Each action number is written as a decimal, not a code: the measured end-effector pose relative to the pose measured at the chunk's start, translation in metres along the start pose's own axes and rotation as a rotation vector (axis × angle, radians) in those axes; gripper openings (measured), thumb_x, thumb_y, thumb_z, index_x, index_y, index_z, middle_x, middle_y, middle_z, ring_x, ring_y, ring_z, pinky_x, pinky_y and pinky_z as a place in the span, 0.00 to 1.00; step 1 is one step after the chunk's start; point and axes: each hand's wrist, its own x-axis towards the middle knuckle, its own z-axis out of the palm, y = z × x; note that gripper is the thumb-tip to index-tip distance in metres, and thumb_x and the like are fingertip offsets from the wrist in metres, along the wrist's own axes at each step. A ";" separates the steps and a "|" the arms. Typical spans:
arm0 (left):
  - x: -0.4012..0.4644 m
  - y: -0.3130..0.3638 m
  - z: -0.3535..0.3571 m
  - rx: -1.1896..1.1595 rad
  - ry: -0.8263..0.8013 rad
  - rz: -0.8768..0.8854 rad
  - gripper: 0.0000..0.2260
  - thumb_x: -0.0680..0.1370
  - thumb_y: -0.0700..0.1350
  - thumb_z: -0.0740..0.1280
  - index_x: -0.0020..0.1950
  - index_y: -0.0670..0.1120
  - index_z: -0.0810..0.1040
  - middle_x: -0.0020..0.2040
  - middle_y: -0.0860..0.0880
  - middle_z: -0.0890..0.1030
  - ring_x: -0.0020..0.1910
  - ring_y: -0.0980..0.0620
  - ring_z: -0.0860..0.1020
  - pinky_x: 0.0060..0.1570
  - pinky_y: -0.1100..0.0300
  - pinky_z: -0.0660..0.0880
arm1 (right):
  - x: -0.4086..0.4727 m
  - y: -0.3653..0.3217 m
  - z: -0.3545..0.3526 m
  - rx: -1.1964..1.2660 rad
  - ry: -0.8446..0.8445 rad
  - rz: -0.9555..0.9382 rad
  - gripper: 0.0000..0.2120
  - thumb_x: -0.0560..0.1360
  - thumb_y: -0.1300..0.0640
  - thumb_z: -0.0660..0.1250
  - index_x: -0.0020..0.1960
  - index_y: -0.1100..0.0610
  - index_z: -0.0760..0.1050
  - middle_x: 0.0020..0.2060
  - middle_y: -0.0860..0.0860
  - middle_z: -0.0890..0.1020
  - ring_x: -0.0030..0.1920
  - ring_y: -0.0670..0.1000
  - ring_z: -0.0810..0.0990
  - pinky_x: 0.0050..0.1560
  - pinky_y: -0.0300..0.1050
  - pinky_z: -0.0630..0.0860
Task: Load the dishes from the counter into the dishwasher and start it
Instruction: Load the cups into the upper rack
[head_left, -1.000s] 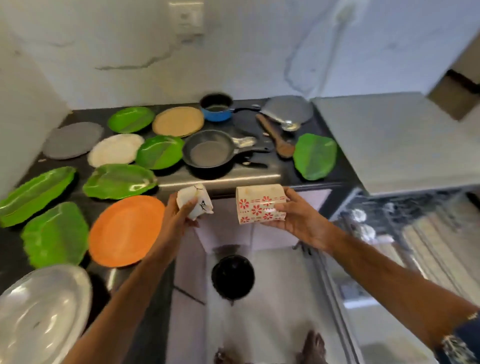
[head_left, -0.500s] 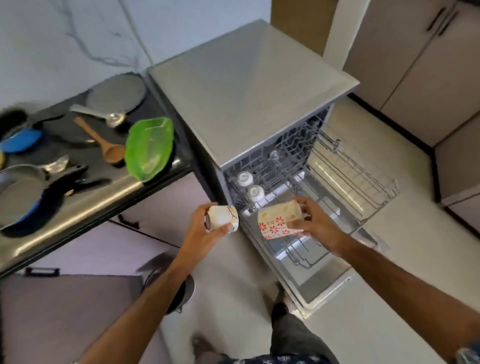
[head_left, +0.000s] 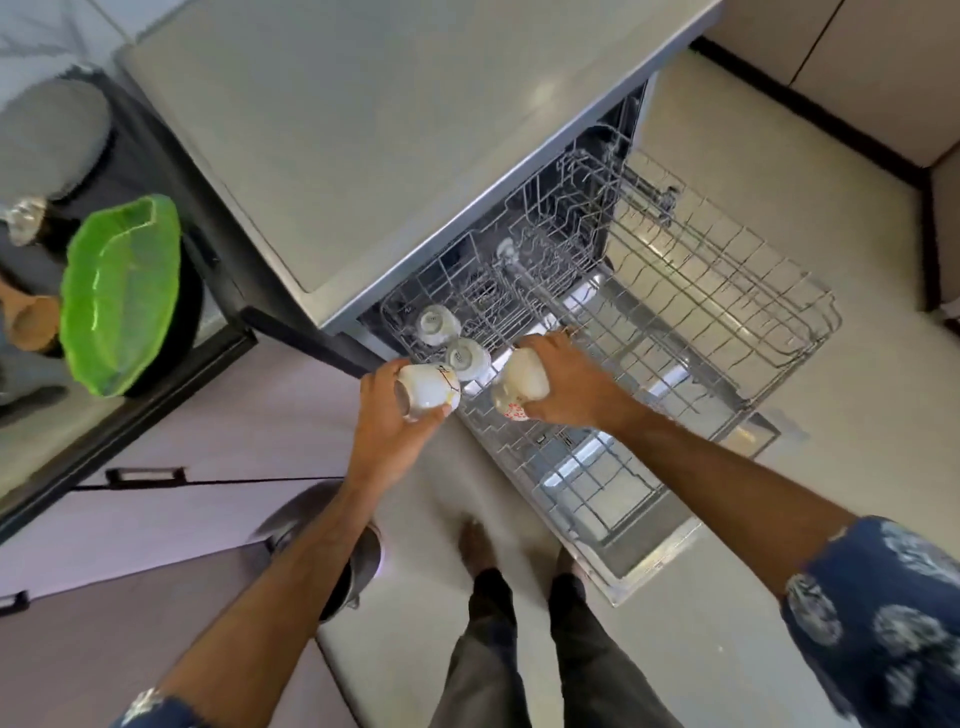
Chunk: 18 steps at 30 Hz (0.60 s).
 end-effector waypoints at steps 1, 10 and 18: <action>0.004 -0.004 0.005 0.025 -0.003 0.004 0.35 0.68 0.46 0.80 0.70 0.51 0.69 0.58 0.59 0.67 0.57 0.61 0.73 0.58 0.53 0.77 | 0.007 0.002 0.007 -0.051 -0.005 -0.015 0.42 0.64 0.50 0.79 0.72 0.50 0.62 0.62 0.54 0.69 0.61 0.56 0.70 0.59 0.58 0.75; 0.029 -0.021 0.023 0.055 0.032 0.051 0.36 0.68 0.48 0.80 0.72 0.52 0.67 0.62 0.54 0.66 0.52 0.68 0.73 0.52 0.57 0.79 | 0.059 -0.002 0.056 -0.256 -0.006 0.029 0.45 0.65 0.48 0.78 0.75 0.55 0.60 0.64 0.57 0.71 0.61 0.61 0.74 0.52 0.57 0.79; 0.036 -0.030 0.017 0.099 -0.002 0.120 0.35 0.68 0.49 0.80 0.71 0.53 0.68 0.63 0.53 0.67 0.58 0.49 0.77 0.52 0.47 0.81 | 0.072 -0.006 0.088 -0.440 -0.035 0.057 0.43 0.64 0.47 0.77 0.73 0.54 0.59 0.66 0.55 0.67 0.64 0.59 0.68 0.44 0.57 0.82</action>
